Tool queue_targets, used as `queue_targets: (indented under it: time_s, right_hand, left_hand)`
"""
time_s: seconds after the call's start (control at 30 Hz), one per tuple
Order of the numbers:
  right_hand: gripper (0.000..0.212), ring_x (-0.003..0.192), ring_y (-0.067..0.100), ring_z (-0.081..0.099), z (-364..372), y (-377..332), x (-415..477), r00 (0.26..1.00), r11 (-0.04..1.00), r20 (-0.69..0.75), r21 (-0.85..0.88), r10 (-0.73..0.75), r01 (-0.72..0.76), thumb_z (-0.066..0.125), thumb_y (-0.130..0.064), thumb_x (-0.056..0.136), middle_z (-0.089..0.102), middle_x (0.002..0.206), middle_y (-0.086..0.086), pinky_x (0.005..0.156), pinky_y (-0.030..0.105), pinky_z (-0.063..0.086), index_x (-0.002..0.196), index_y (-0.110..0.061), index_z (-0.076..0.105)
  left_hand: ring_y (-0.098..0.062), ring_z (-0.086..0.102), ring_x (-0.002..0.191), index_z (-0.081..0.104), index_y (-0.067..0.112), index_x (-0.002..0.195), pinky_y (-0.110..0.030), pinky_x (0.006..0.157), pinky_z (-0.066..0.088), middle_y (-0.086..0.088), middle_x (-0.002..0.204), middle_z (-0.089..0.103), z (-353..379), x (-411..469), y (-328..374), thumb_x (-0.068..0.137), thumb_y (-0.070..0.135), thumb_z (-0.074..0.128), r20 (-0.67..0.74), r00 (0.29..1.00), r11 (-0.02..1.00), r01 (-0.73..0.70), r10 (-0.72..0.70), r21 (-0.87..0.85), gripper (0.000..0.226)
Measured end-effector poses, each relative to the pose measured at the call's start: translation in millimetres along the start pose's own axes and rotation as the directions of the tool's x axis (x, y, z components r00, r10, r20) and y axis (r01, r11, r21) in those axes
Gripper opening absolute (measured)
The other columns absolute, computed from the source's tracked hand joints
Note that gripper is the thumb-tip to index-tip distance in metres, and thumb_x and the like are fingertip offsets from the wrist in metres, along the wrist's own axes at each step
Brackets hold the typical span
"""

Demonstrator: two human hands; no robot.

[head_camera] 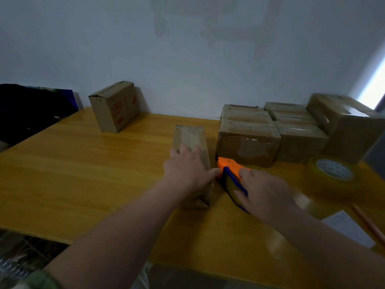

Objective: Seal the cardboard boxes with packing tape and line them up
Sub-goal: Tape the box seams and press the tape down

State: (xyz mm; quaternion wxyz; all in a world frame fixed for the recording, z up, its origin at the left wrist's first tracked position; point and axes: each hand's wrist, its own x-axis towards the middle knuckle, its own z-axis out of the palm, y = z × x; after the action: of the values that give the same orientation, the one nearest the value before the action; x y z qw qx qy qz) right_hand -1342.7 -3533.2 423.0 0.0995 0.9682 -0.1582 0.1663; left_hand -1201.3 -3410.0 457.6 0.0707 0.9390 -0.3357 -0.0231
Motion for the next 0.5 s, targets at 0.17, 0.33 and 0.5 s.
queue_targets:
  time_s: [0.17,0.33,0.5]
  right_hand:
    - [0.045,0.073,0.011,0.055,5,-6,-3,0.983,0.988,0.152,0.098,0.101,-0.116,0.053,-0.047,0.093,0.054,0.087,-0.009,0.051,0.022,0.041,0.129,-0.028,0.033]
    - [0.051,0.074,0.01,0.052,6,-10,6,0.967,0.957,0.167,0.185,0.193,-0.223,0.053,-0.043,0.094,0.058,0.094,-0.009,0.049,0.018,0.035,0.137,-0.031,0.029]
    - [0.043,0.065,0.009,0.053,9,-10,18,0.962,0.923,0.082,0.271,0.26,-0.272,0.049,-0.037,0.097,0.055,0.084,-0.01,0.047,0.024,0.042,0.136,-0.028,0.034]
  left_hand:
    - [-0.042,0.018,0.138,0.021,0.035,0.147,-0.053,0.105,0.033,-0.012,0.155,0.008,-14,11,-21,0.077,0.062,0.061,0.182,0.983,0.999,0.042,-0.037,-0.025,0.084]
    - [-0.034,0.042,0.122,0.009,0.033,0.15,-0.044,0.096,0.046,-0.011,0.147,0.024,-40,12,-69,0.07,0.049,0.074,0.387,0.92,0.986,-0.001,-0.065,0.169,0.104]
    - [-0.035,0.032,0.135,-0.011,0.04,0.149,-0.043,0.094,0.046,-0.004,0.158,0.006,-55,14,-99,0.068,0.014,0.083,0.482,0.873,0.89,-0.156,-0.079,0.429,0.127]
